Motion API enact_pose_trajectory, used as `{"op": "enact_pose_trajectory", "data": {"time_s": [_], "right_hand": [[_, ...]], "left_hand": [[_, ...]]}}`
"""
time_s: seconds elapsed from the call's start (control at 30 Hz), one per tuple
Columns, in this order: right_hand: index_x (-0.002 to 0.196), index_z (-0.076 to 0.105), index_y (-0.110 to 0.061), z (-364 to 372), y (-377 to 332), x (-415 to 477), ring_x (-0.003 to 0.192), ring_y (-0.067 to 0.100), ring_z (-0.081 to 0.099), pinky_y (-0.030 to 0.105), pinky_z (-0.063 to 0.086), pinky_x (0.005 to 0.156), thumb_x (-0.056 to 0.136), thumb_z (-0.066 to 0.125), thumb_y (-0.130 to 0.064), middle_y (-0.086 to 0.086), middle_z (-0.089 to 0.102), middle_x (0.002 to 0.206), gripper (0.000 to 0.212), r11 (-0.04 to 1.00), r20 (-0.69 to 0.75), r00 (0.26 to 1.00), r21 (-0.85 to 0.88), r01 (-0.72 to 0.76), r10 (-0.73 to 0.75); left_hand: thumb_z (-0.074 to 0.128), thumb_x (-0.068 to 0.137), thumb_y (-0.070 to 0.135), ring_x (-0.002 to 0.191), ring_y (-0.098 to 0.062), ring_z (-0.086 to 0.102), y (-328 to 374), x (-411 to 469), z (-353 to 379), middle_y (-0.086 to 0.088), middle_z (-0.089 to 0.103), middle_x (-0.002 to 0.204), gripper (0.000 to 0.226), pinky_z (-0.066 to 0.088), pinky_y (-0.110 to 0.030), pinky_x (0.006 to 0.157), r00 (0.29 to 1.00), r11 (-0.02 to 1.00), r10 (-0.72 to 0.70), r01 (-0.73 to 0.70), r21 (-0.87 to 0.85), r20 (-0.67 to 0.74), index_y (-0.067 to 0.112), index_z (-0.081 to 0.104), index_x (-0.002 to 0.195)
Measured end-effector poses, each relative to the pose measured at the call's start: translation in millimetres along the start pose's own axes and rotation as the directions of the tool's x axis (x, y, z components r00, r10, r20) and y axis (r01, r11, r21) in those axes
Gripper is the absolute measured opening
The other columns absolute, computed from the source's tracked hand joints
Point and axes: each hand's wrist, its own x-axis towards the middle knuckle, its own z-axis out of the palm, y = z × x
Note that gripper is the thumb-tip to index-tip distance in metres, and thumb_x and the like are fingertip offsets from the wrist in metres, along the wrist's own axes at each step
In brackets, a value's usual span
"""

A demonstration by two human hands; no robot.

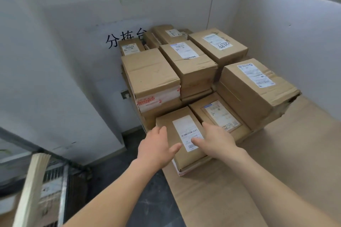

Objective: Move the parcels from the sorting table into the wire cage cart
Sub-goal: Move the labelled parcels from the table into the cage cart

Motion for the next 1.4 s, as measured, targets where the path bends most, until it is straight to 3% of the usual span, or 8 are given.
{"op": "enact_pose_trajectory", "data": {"time_s": [0.37,0.5,0.67,0.87,1.0,1.13,1.27,1.4], "right_hand": [[0.109,0.051,-0.022,39,21,25,0.086,0.015,0.060,0.031,0.048,0.063,0.087,0.062,-0.055,-0.006,0.065,0.101,0.041,0.998,0.040,0.999,0.055,0.032,-0.034],[0.097,0.051,-0.033,52,24,24,0.078,0.000,0.058,0.021,0.041,0.054,0.085,0.066,-0.056,-0.016,0.064,0.097,0.030,0.980,0.100,0.995,0.195,-0.028,0.008],[0.110,0.054,-0.031,64,20,17,0.082,0.001,0.063,0.020,0.052,0.062,0.083,0.073,-0.052,-0.016,0.062,0.099,0.039,0.927,0.162,0.984,0.352,-0.131,0.078],[0.108,0.054,-0.026,77,4,-13,0.087,0.008,0.066,0.032,0.059,0.074,0.083,0.073,-0.051,-0.010,0.067,0.111,0.040,0.932,0.178,0.974,0.308,-0.190,0.140],[0.104,0.055,-0.025,90,-30,-42,0.089,0.011,0.064,0.034,0.056,0.074,0.079,0.072,-0.052,-0.007,0.069,0.107,0.041,0.949,0.170,0.974,0.252,-0.192,0.152],[0.102,0.054,-0.024,108,-79,-74,0.085,0.011,0.060,0.029,0.048,0.064,0.080,0.071,-0.051,-0.006,0.069,0.107,0.039,0.967,0.166,0.980,0.211,-0.141,0.107],[0.107,0.056,-0.022,124,-148,-103,0.095,0.015,0.064,0.035,0.054,0.080,0.082,0.072,-0.047,-0.007,0.070,0.111,0.039,0.973,0.162,0.987,0.229,-0.035,-0.003],[0.111,0.055,-0.025,134,-228,-130,0.095,0.010,0.066,0.038,0.057,0.085,0.082,0.075,-0.044,-0.009,0.070,0.114,0.040,0.955,0.156,0.977,0.279,0.099,-0.147]], "left_hand": [[0.057,0.089,0.062,0.124,-0.021,0.052,-4,14,44,-0.003,0.045,0.145,0.079,0.048,-0.033,0.093,0.987,0.989,-0.117,0.126,-0.082,0.112,0.020,0.029,0.151],[0.065,0.088,0.054,0.118,-0.023,0.056,-8,14,52,-0.005,0.048,0.141,0.083,0.049,-0.033,0.090,0.978,0.964,-0.163,0.186,-0.190,0.130,0.018,0.024,0.151],[0.074,0.084,0.044,0.106,-0.017,0.056,-14,15,57,0.000,0.055,0.129,0.068,0.050,-0.030,0.082,0.969,0.899,-0.201,0.241,-0.366,0.146,0.022,0.037,0.136],[0.078,0.076,0.044,0.104,-0.014,0.057,-36,-8,59,0.005,0.058,0.123,0.066,0.051,-0.032,0.086,0.973,0.873,-0.176,0.225,-0.433,0.152,0.026,0.044,0.130],[0.078,0.073,0.045,0.104,-0.015,0.058,-70,-43,60,0.007,0.059,0.119,0.064,0.051,-0.033,0.085,0.973,0.862,-0.181,0.226,-0.455,0.141,0.026,0.045,0.125],[0.080,0.072,0.044,0.104,-0.013,0.058,-117,-86,52,0.009,0.059,0.119,0.066,0.050,-0.032,0.084,0.969,0.836,-0.220,0.246,-0.491,0.111,0.027,0.045,0.125],[0.082,0.071,0.045,0.101,-0.011,0.058,-178,-134,31,0.011,0.059,0.119,0.067,0.046,-0.028,0.078,0.955,0.805,-0.295,0.267,-0.530,0.034,0.028,0.045,0.125],[0.083,0.070,0.046,0.099,-0.010,0.056,-241,-183,-4,0.011,0.058,0.119,0.063,0.045,-0.028,0.079,0.922,0.791,-0.380,0.284,-0.542,-0.072,0.032,0.040,0.114]]}}
